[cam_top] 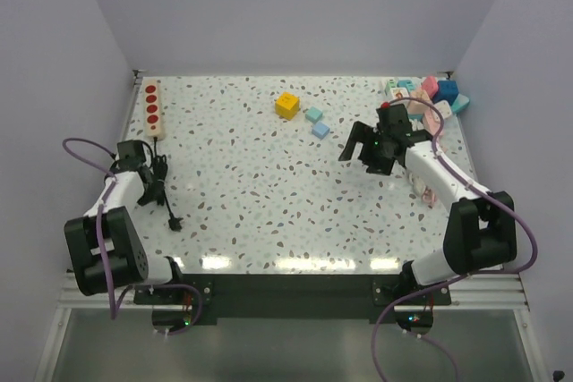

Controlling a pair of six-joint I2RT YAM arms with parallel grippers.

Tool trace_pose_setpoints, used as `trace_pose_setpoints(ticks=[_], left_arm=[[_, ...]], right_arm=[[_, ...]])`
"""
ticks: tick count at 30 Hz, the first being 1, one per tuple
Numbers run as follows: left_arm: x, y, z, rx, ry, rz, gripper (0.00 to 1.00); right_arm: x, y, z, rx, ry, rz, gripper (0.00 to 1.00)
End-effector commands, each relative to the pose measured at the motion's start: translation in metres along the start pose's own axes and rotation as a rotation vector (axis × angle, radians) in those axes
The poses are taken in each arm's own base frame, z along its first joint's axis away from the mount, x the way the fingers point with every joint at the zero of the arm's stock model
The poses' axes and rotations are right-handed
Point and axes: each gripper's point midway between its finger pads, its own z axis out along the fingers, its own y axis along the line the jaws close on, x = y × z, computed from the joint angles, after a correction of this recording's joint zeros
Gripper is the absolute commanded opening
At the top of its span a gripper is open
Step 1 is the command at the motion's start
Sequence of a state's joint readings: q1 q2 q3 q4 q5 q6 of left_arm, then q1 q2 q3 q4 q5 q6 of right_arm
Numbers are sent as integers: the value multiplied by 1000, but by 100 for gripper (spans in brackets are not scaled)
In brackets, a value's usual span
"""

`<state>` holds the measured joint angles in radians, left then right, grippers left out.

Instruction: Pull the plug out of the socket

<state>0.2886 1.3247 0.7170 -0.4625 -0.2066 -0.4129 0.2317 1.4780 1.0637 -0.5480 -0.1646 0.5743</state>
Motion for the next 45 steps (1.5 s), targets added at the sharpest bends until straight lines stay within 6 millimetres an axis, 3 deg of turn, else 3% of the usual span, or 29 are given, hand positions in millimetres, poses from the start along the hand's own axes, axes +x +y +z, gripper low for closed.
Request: trace_pose_setpoints(ticks=[1, 5, 11, 13, 15, 18, 19, 21, 22, 24, 25, 27, 28, 29, 32, 36, 40, 44, 45], left_arm=[[2, 13, 11, -54, 35, -40, 0], [-5, 16, 5, -71, 6, -39, 0], [-47, 40, -39, -176, -196, -118, 0], [-58, 41, -51, -173, -237, -139, 0], [-80, 27, -72, -80, -299, -122, 0], [-93, -26, -94, 226, -312, -40, 0], [-85, -49, -100, 349, -266, -9, 0], [-76, -71, -104, 452, -215, 35, 0], [-62, -91, -110, 537, -172, 86, 0], [-43, -106, -105, 566, -115, 138, 0], [-30, -118, -106, 583, -94, 184, 0], [-8, -123, -100, 586, -49, 212, 0], [-1, -129, -100, 607, -36, 224, 0], [12, -128, -94, 611, -5, 225, 0], [28, -129, -89, 622, 29, 211, 0], [33, -132, -90, 641, 29, 227, 0], [39, -134, -87, 647, 57, 241, 0], [42, -135, -84, 646, 69, 246, 0], [41, -135, -84, 647, 66, 246, 0]], right_arm=[[-25, 0, -11, 11, -64, -2, 98], [-28, -6, -15, 18, -78, 0, 98], [-28, -17, -17, 51, -84, 11, 98], [-38, -30, -22, 111, -121, 24, 98], [-44, -43, -27, 169, -144, 60, 98], [-69, -71, -37, 278, -226, 137, 98], [-85, -78, -45, 304, -269, 161, 98], [-96, -97, -45, 395, -281, 188, 98], [-112, -101, -51, 407, -309, 208, 98], [-121, -121, -42, 454, -282, 244, 98], [-132, -120, -43, 444, -296, 251, 98], [-138, -125, -24, 440, -257, 245, 98], [-151, -123, -25, 434, -272, 239, 98], [-150, -127, -19, 450, -240, 229, 97], [-159, -132, 3, 452, -209, 202, 95], [-164, -135, 30, 439, -160, 190, 88], [-151, -145, 52, 466, -87, 199, 77], [-131, -148, 65, 454, -20, 220, 60], [-120, -147, 70, 440, 7, 221, 48]])
